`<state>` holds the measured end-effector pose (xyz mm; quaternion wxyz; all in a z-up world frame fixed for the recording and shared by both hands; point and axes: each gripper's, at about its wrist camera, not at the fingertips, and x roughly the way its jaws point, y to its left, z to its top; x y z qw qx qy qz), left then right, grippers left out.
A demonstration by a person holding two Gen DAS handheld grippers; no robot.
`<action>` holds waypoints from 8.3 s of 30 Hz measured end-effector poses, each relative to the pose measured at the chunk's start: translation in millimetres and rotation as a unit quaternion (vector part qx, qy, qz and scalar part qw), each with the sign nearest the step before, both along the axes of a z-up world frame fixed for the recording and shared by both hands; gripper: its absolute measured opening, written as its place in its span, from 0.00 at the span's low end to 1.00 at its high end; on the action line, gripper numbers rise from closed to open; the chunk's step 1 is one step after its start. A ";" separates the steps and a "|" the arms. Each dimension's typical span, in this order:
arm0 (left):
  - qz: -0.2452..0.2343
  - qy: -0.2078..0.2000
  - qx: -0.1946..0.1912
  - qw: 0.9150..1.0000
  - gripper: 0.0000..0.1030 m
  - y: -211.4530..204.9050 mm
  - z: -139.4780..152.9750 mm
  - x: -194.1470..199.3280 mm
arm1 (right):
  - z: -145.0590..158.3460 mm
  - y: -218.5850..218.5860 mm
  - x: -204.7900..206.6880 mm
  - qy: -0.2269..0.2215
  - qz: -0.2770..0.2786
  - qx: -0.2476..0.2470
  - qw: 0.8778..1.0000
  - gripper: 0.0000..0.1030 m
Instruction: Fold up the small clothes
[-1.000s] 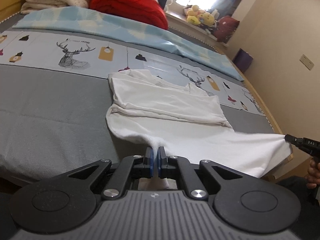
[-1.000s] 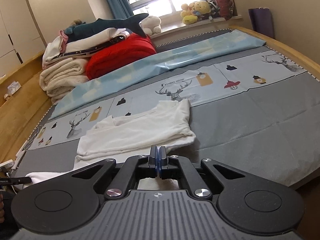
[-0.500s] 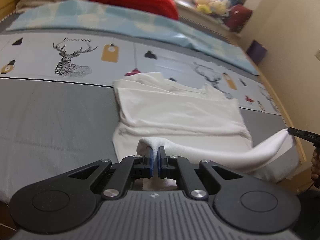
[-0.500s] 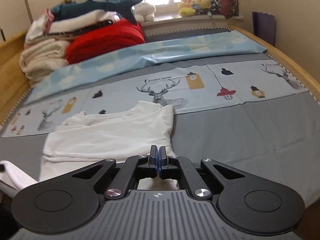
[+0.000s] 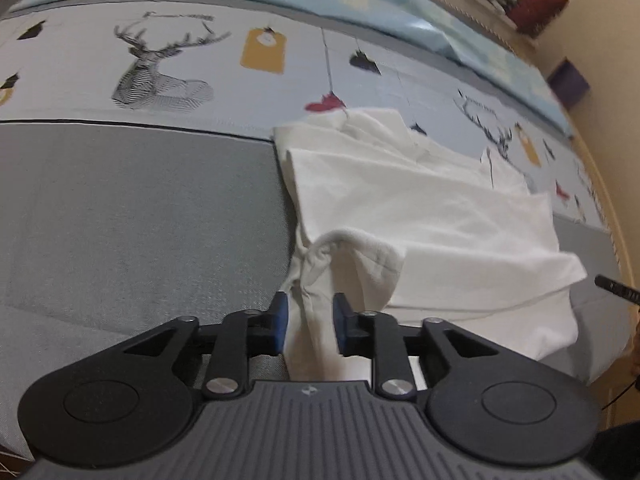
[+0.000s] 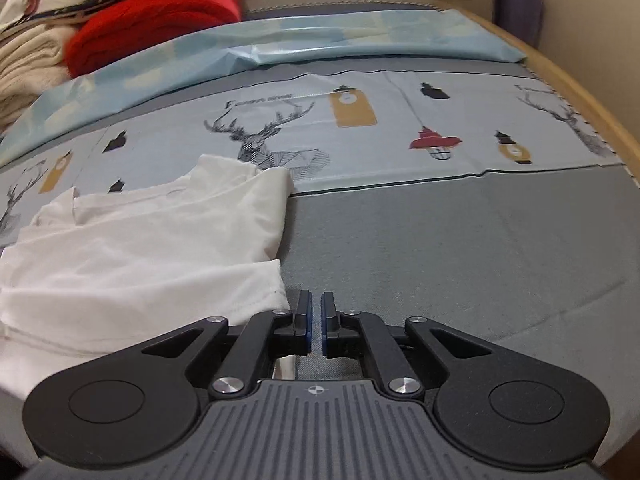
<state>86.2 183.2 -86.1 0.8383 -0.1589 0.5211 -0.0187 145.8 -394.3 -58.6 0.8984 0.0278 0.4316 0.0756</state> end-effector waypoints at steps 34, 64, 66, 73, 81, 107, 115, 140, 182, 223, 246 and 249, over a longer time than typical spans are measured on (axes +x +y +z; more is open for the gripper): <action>0.031 -0.090 0.024 0.995 0.06 -9.2 -14.0 83.7 | -30.8 40.9 102.8 -0.017 -0.033 0.105 0.994 0.23; 0.050 -0.001 0.014 0.999 0.14 -1.0 -42.6 109.3 | -16.8 22.9 96.7 -0.002 0.077 0.118 0.990 0.48; 0.049 0.000 0.016 0.999 0.15 -1.4 -42.5 109.3 | -25.4 33.6 98.8 0.007 0.088 0.081 0.993 0.48; 0.046 0.001 0.025 0.999 0.15 -4.3 -42.8 109.3 | -35.9 52.3 106.1 0.003 0.073 0.036 0.997 0.07; 0.046 -0.051 0.078 0.995 0.05 -11.1 -25.6 108.7 | -2.9 46.5 105.2 -0.115 -0.004 0.068 0.991 0.04; 0.059 0.106 -0.044 0.992 0.52 -4.3 -76.8 64.3 | -50.5 65.8 82.4 0.097 0.031 -0.034 0.994 0.49; 0.051 0.070 -0.052 0.995 0.18 -6.8 -66.5 43.9 | -69.1 46.6 53.7 0.145 -0.026 0.029 0.989 0.27; 0.103 0.079 -0.056 0.990 0.19 63.5 -61.7 27.3 | 12.4 121.9 32.3 0.072 0.060 -0.118 0.989 0.17; -0.083 0.023 -0.094 0.992 0.25 -174.4 12.4 82.4 | -9.3 100.4 37.9 0.118 -0.006 0.153 0.981 0.47; -0.144 0.045 -0.003 0.989 0.34 -156.6 -1.9 60.9 | -14.3 117.3 94.6 -0.031 -0.061 0.112 0.991 0.03; -0.142 0.047 -0.012 0.989 0.46 -196.5 -11.3 72.7 | -46.1 112.6 32.6 0.085 0.126 -0.073 0.986 0.57; -0.115 0.041 -0.017 0.992 0.59 -190.9 -12.0 76.9 | -23.0 98.4 33.8 0.045 0.099 -0.012 0.994 0.56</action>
